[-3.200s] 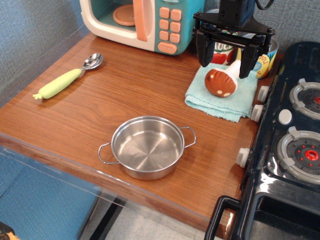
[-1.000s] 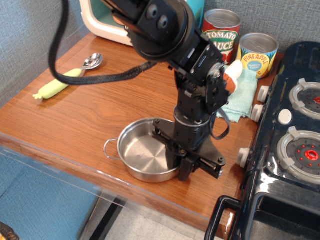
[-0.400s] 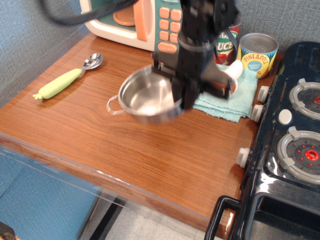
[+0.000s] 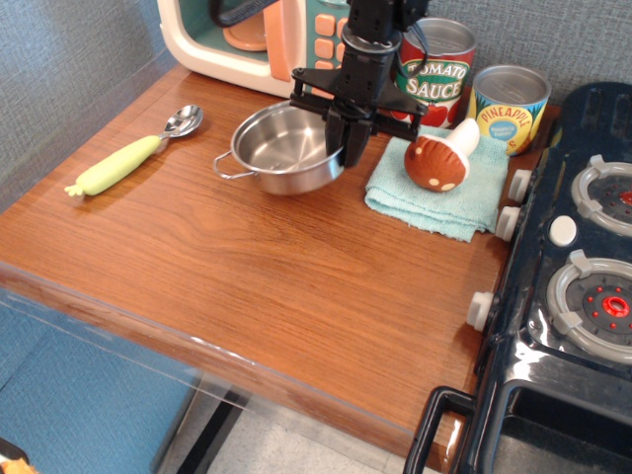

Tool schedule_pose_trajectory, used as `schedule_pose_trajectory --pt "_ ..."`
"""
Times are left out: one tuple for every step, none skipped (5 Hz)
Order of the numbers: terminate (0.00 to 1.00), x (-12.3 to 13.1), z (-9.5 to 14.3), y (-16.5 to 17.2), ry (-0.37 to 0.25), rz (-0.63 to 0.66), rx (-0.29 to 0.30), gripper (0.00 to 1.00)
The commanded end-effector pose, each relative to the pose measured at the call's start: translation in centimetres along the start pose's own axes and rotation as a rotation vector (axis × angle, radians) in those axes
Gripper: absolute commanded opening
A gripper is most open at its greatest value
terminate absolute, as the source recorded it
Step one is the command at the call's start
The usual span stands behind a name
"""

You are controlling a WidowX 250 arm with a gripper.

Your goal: Move the pot so its in between the spoon and the cloth.

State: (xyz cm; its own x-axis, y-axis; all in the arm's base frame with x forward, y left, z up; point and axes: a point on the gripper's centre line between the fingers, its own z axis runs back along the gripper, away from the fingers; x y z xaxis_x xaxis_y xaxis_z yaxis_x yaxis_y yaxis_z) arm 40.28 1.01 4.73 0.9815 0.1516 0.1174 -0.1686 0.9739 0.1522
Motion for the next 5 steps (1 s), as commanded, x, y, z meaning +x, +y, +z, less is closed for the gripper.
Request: schedule_pose_trajectory --pt "0.0 1.7 -0.3 2.8 0.008 0.061 0.04 0.0" --pt "0.0 1.5 -0.8 3.5 0.028 0.083 0.034 0.0" --pt "0.0 1.1 -0.1 3.6 -0.004 0.096 -0.039 1.0" --pt "0.0 1.0 2.0 3.4 -0.062 0.031 -0.116 1.0" --pt "0.0 0.6 4.0 3.6 -0.082 -0.031 -0.172 1.0"
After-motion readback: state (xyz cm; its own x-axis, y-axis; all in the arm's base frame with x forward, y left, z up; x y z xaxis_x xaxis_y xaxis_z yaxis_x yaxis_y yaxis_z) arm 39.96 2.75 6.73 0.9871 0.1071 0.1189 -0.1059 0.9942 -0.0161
